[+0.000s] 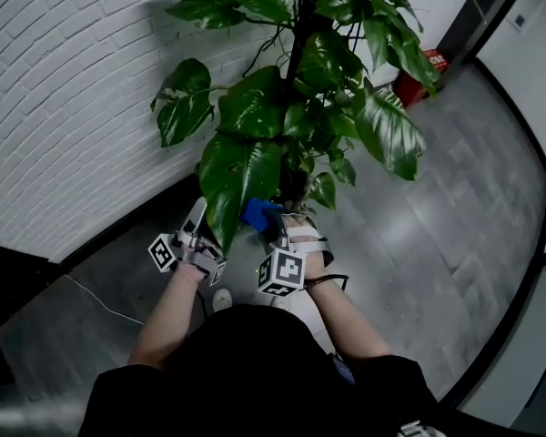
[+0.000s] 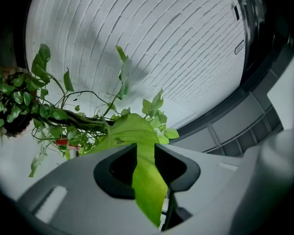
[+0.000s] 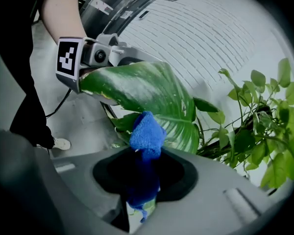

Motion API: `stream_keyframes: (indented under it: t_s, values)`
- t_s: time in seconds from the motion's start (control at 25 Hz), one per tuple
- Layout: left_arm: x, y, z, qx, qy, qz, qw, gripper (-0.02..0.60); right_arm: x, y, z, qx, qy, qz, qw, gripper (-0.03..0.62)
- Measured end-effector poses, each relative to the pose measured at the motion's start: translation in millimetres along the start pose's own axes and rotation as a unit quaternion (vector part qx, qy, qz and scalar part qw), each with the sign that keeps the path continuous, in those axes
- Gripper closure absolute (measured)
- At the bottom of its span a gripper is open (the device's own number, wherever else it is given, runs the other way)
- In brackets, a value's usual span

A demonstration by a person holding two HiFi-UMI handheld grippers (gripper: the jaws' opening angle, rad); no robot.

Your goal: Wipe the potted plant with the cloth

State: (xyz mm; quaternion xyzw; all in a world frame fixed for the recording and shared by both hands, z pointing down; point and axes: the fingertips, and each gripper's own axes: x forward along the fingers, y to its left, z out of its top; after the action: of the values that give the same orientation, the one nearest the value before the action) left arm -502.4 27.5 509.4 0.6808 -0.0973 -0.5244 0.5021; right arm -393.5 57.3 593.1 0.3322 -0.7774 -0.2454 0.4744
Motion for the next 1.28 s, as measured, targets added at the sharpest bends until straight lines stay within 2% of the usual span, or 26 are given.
stream_keyframes:
  t_s: [0.2,0.56,0.8,0.92,1.08,1.28]
  values:
    - [1.0,0.2,-2.1,-0.003,-0.001,-0.007,1.0000,0.483,-7.8,14.8,-2.6,0.001,-0.004,0.013,1.000,0.488]
    - [0.3,-4.6,-1.7,-0.013,-0.040,-0.030,0.9987,0.483,-26.9,32.0,-20.5,-0.011,-0.016,0.038,0.999,0.488]
    - [0.6,-13.2,-4.4,-0.005,-0.052,-0.041,0.9978,0.483,-37.2,35.2,-76.4,-0.016,0.007,0.057,0.998,0.488]
    - [1.0,-16.0,-6.9,0.004,-0.051,-0.042,0.9978,0.483,-50.9,6.7,-93.1,0.014,0.001,0.036,0.999,0.488]
    - [2.1,-21.9,-10.1,0.013,-0.056,-0.048,0.9972,0.483,-65.4,-67.6,-71.4,0.060,-0.042,-0.023,0.997,0.488]
    - [3.4,-23.6,-21.0,0.029,-0.037,-0.037,0.9982,0.483,-53.4,-130.0,-37.3,0.046,-0.057,-0.058,0.996,0.488]
